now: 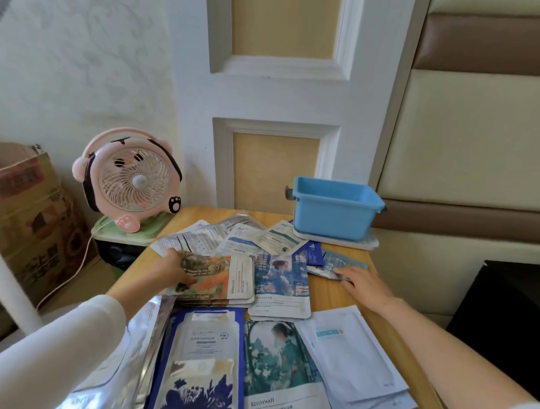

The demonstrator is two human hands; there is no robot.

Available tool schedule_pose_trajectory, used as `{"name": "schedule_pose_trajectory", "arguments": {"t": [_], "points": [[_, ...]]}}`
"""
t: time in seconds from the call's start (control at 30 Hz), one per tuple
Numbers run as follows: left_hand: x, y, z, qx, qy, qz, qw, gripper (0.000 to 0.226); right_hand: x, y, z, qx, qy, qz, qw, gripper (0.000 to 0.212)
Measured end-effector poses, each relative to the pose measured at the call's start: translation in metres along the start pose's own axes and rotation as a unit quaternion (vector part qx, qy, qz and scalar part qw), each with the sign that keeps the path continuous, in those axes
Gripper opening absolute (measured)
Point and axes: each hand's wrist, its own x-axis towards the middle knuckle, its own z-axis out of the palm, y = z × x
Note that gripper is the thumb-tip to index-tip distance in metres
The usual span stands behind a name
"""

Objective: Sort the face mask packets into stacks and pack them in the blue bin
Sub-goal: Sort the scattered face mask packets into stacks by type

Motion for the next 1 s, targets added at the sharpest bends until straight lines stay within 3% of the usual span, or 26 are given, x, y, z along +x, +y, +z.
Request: {"name": "schedule_pose_trajectory", "arguments": {"t": [0.17, 0.23, 0.3, 0.4, 0.5, 0.6, 0.7, 0.77, 0.9, 1.0], "points": [[0.004, 0.003, 0.003, 0.040, -0.065, -0.007, 0.997, 0.112, -0.003, -0.004, 0.000, -0.032, 0.021, 0.017, 0.999, 0.036], [0.002, 0.003, 0.003, 0.121, -0.041, 0.015, 0.992, 0.123, -0.003, 0.000, -0.004, -0.013, 0.021, 0.031, 0.999, 0.033], [-0.001, 0.008, 0.007, 0.162, 0.010, 0.102, 0.981, 0.121, -0.003, 0.005, -0.012, 0.087, 0.053, 0.044, 0.994, 0.028], [-0.014, 0.026, 0.016, 0.202, -0.001, 0.298, 0.933, 0.112, -0.005, 0.013, -0.030, 0.228, 0.223, 0.077, 0.945, 0.020], [-0.026, 0.043, 0.032, 0.230, -0.072, 0.374, 0.896, 0.108, -0.012, 0.012, -0.052, 0.300, 0.360, 0.128, 0.874, 0.019], [-0.024, 0.047, 0.041, 0.253, -0.100, 0.373, 0.887, 0.096, -0.017, 0.008, -0.068, 0.399, 0.404, 0.169, 0.805, 0.018], [-0.020, 0.040, 0.041, 0.267, -0.112, 0.345, 0.893, 0.064, -0.019, 0.007, -0.070, 0.433, 0.396, 0.189, 0.787, 0.017], [-0.018, 0.033, 0.040, 0.261, -0.113, 0.338, 0.897, 0.057, -0.022, 0.008, -0.066, 0.444, 0.387, 0.201, 0.783, 0.017], [-0.012, 0.023, 0.039, 0.251, -0.110, 0.344, 0.898, 0.055, -0.023, 0.007, -0.058, 0.460, 0.385, 0.206, 0.774, 0.016], [-0.013, 0.022, 0.034, 0.258, -0.128, 0.342, 0.895, 0.090, -0.023, 0.007, -0.057, 0.473, 0.381, 0.205, 0.767, 0.016]]}}
